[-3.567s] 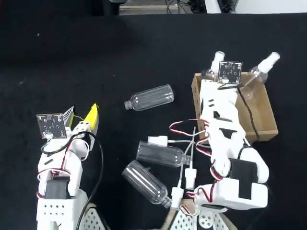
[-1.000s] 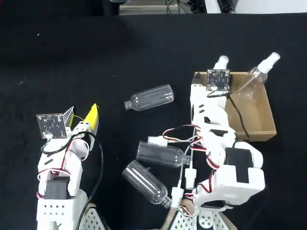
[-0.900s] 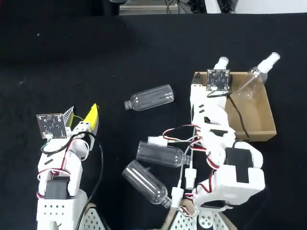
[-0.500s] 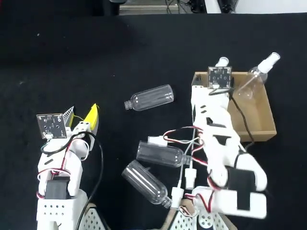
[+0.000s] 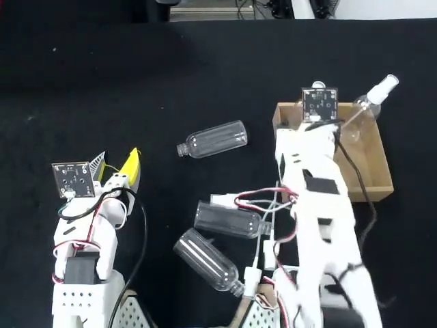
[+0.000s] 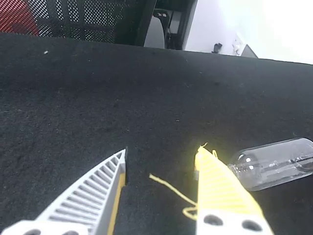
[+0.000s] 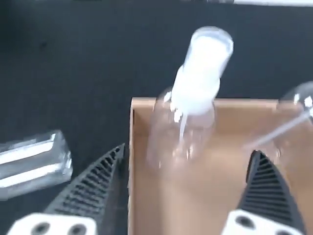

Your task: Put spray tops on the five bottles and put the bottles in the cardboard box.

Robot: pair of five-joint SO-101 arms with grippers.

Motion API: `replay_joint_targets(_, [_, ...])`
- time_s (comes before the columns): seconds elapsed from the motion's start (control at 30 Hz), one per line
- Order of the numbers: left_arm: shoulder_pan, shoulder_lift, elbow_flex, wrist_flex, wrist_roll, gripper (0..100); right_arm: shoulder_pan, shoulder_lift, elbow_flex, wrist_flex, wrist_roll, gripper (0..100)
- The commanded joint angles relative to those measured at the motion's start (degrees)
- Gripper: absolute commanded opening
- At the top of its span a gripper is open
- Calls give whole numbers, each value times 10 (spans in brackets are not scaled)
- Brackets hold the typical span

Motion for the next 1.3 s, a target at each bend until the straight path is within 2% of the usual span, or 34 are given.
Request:
replay_joint_targets(0.0, [-7, -9, 14, 1, 2, 210, 11, -105, -5, 122, -1, 332])
replay_joint_targets(0.27, [-7, -9, 14, 2, 2, 209, 25, -269, -46, 317, 6, 331])
replay_joint_targets(0.43, [-7, -9, 14, 2, 2, 209, -83, -272, -170, 493, 145, 238])
replay_joint_targets(0.53, [-8, -9, 14, 2, 2, 209, -144, -235, -227, 547, 200, 224])
replay_joint_targets(0.7, [-51, -9, 14, 1, 6, 209, -211, -115, -292, 551, 259, 315])
replay_joint_targets(0.77, [-78, -10, 14, -2, 8, 209, -232, -51, -320, 551, 305, 337])
replay_joint_targets(0.87, [-103, -11, 14, -3, 49, 209, -253, 47, -359, 551, 397, 342])
replay_joint_targets(1.03, [-116, -11, 14, -4, 70, 209, -257, 204, -441, 550, 546, 342])
replay_joint_targets(1.27, [-115, -11, 13, -4, 70, 209, -230, 401, -596, 550, 608, 340])
